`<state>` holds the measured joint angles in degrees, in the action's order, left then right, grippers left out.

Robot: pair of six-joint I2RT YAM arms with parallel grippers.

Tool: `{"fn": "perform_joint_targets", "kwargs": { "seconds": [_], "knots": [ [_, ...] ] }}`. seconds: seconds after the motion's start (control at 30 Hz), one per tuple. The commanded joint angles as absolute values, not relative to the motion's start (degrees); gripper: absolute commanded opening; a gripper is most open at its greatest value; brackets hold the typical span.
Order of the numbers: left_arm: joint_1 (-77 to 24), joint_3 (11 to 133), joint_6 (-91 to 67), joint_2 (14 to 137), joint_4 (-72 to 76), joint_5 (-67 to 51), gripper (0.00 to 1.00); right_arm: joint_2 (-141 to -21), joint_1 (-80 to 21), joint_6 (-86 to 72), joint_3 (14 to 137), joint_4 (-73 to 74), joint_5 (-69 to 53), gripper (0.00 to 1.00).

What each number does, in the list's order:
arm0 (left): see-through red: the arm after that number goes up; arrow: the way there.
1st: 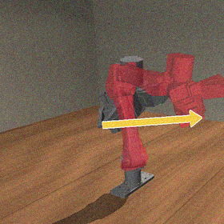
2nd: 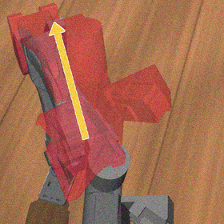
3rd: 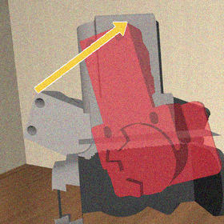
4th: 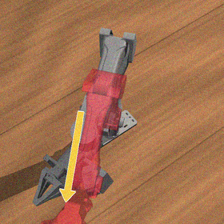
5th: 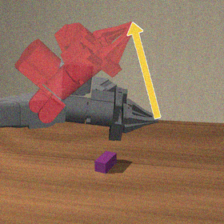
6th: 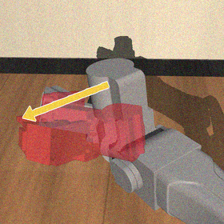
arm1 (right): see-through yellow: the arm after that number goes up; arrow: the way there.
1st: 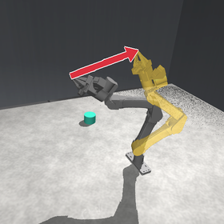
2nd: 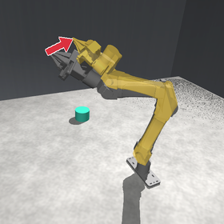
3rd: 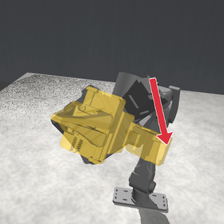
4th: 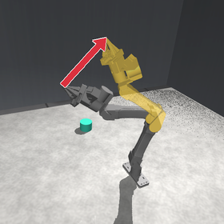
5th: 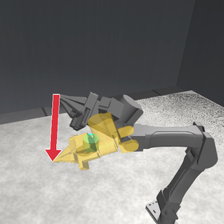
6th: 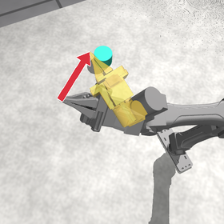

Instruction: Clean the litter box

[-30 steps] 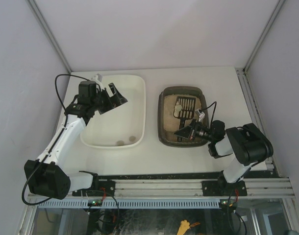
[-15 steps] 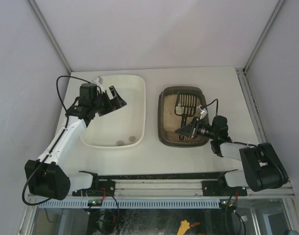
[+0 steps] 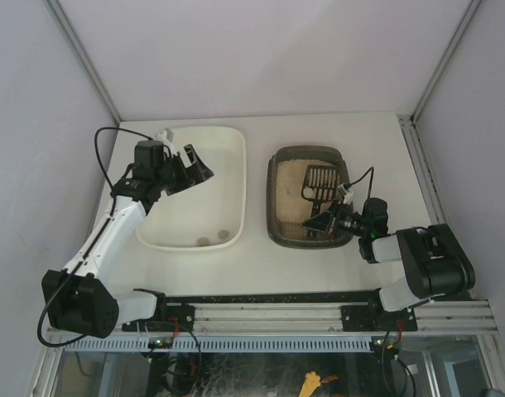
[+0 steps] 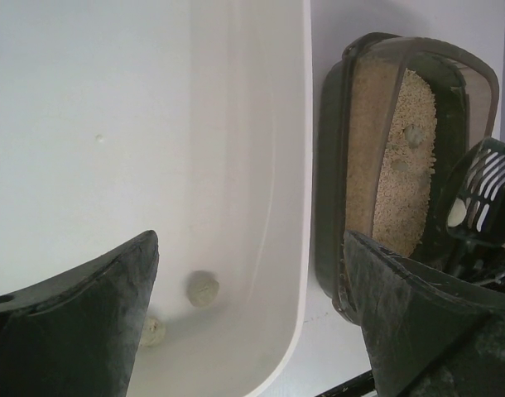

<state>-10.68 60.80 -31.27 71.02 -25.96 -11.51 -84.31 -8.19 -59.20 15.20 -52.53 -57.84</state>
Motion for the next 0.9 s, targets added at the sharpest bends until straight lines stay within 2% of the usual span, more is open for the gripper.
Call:
{"fn": "perform_joint_targets", "kwargs": {
  "seconds": [0.0,0.07,0.1,0.23,0.33,0.4,0.5,0.63,0.87],
  "knots": [
    [-10.25,59.85,-29.79,69.86,-23.99,-10.66,0.96,-87.41,-9.09,-63.08,16.92,-58.15,-58.91,0.0],
    [-10.24,59.91,-29.78,70.04,-24.15,-10.6,0.96,-86.72,-10.95,-59.2,18.62,-50.48,-58.17,0.0],
    [-10.23,59.86,-29.67,70.05,-24.15,-10.53,0.96,-86.76,-10.33,-60.51,17.76,-51.99,-58.03,0.0],
    [-10.17,60.01,-28.75,69.92,-24.08,-8.94,0.96,-93.9,-5.88,-75.53,14.14,-76.12,-59.6,0.0],
    [-9.75,60.41,-27.61,70.12,-24.27,-9.34,0.96,-95.27,-7.82,-75.34,14.85,-74.56,-59.78,0.0],
    [-9.11,60.58,-22.16,69.76,-24.24,-15.15,0.94,-94.76,-6.23,-75.52,13.76,-74.44,-59.3,0.0],
    [-7.22,62.16,-10.04,68.96,-27.25,-26.7,0.88,-96.28,-3.18,-81.08,12.53,-83.24,-60.01,0.0],
    [-4.36,65.83,-1.79,68.72,-35.27,-30.91,0.89,-97.42,-5.24,-81.8,13.58,-83.16,-60.99,0.0],
    [-3.92,66.56,5.29,61.32,-40.95,-21.48,0.95,-96.4,-5.33,-88.57,15.2,-85.89,-65.83,0.0]
  ]
}}
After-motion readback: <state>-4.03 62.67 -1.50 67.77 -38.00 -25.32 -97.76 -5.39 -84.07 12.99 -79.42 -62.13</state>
